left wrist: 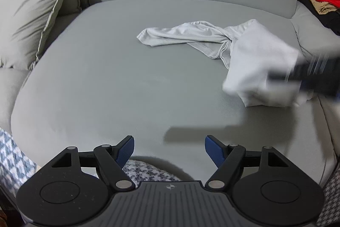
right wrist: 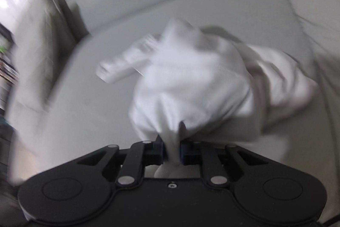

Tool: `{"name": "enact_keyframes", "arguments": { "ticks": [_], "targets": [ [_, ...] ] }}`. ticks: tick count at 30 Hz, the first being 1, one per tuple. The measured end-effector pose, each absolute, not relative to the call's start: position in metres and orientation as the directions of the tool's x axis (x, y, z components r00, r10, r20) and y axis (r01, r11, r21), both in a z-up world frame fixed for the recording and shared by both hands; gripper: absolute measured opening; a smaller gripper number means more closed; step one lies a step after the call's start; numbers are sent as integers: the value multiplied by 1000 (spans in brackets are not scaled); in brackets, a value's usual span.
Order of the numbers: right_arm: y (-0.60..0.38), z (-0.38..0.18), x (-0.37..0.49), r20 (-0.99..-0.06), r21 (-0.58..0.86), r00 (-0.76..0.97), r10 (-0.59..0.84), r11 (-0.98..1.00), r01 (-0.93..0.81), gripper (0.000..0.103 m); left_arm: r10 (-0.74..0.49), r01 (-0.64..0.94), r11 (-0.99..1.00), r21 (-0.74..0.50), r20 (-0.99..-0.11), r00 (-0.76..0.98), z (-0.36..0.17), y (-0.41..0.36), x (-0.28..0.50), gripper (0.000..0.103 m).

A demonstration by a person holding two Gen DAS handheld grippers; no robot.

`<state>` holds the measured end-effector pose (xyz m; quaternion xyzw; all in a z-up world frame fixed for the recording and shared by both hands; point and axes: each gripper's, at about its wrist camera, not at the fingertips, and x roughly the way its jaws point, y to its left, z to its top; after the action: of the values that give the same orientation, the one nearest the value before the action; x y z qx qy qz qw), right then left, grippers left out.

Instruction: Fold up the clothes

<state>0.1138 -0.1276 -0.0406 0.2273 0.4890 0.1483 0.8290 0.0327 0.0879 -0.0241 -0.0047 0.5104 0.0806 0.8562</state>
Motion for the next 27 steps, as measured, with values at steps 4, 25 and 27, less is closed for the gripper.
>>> {"name": "enact_keyframes", "arguments": {
  "ticks": [4,25,27],
  "targets": [
    [-187,17,123,-541,689,694,476,723,41,12,117,-143,988,53,-863,491,-15,87,30,74],
    [-281,-22,63,-682,592,652,331,774,226,66,71,-19,997,74,-801,594,19,30,64,76],
    [-266,-21,82,-667,584,657,352,794,168,65,97,-33,995,98,-763,640,39,36,76,76]
  ]
}}
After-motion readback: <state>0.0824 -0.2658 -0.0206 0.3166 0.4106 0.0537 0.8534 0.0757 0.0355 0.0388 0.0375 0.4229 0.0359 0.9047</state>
